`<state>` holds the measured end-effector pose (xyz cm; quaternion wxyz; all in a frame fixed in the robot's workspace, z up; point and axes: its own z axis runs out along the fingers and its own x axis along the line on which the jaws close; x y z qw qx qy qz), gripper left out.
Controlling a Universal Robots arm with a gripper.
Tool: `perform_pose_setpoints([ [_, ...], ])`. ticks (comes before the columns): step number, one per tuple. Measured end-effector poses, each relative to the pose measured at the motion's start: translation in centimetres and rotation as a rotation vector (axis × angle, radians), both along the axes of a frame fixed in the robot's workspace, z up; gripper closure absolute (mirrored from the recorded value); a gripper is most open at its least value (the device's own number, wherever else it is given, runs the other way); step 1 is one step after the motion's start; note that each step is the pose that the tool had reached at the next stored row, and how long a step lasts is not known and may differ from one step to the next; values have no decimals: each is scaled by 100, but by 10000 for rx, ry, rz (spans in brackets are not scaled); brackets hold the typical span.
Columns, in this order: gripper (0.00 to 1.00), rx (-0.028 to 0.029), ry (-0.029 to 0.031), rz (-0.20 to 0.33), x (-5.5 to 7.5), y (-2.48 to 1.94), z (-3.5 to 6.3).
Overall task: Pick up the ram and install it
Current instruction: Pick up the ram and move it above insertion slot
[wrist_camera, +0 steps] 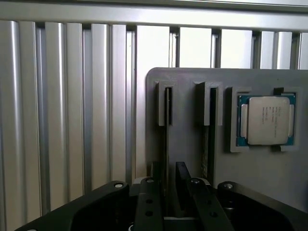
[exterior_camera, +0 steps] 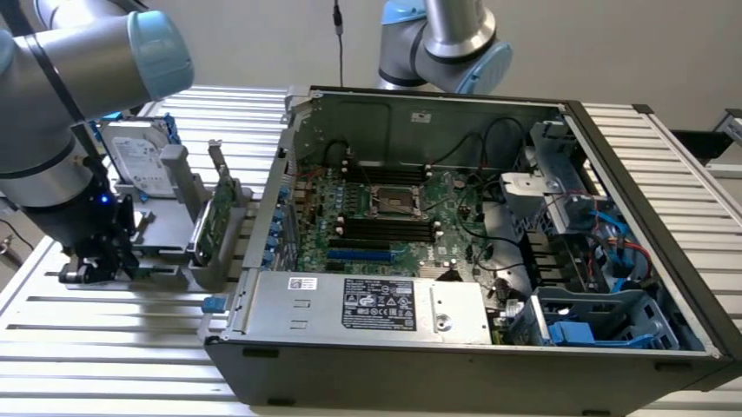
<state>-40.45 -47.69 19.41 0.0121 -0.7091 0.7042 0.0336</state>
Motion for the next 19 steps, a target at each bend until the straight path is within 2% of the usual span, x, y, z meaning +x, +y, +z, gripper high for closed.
perform_pose_setpoints([
  [12,73,0,1,5,16,13,0],
  [14,76,-1,3,4,17,14,0],
  [16,86,0,10,3,20,15,0],
  [19,86,-1,32,4,27,14,1],
])
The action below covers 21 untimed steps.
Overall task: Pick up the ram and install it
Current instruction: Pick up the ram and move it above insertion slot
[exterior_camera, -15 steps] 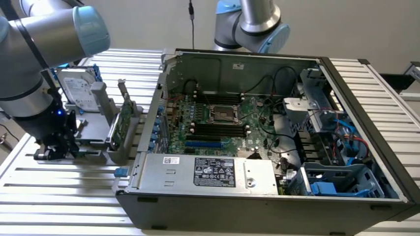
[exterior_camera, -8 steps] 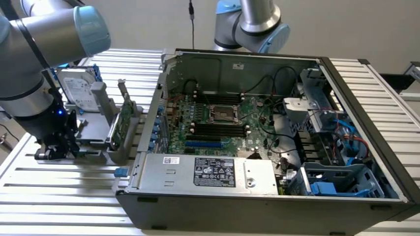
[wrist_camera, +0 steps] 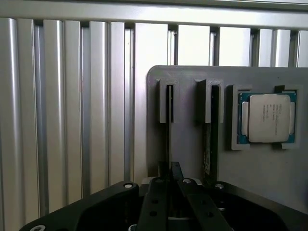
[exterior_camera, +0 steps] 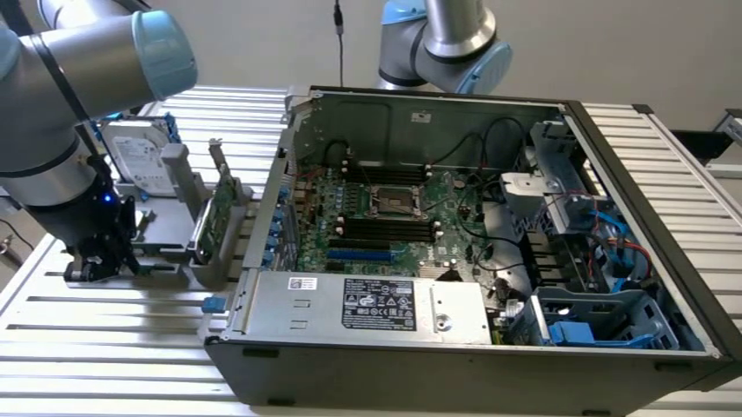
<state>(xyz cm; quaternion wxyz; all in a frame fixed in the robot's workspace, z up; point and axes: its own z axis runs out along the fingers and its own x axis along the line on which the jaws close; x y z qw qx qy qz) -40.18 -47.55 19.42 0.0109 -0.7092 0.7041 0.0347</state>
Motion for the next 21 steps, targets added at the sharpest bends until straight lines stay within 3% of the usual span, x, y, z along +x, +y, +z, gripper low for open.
perform_pose_setpoints([
  [10,86,1,68,-22,17,0,6],
  [21,86,0,71,-23,17,8,28],
])
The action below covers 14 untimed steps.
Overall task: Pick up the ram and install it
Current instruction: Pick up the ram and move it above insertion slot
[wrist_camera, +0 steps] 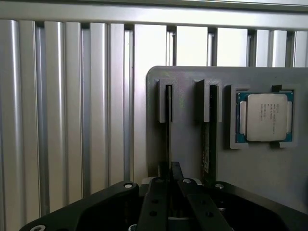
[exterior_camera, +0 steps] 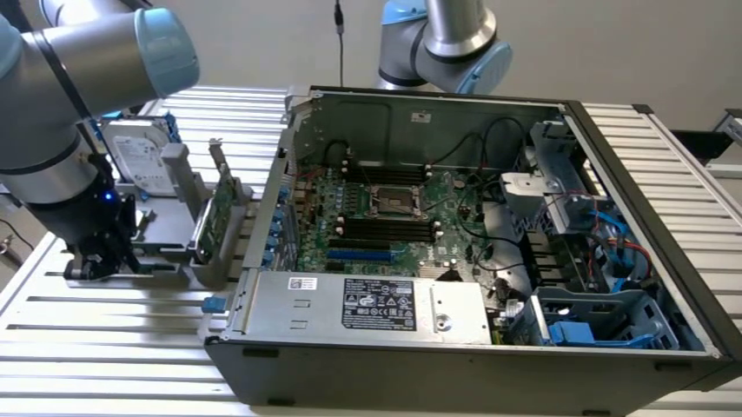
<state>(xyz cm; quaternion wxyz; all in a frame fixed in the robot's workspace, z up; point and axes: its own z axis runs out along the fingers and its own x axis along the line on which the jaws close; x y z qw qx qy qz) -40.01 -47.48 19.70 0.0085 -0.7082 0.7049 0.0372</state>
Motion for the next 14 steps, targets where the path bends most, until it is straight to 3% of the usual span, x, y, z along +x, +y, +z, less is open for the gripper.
perform_pose_setpoints([
  [14,86,0,0,0,0,26,73],
])
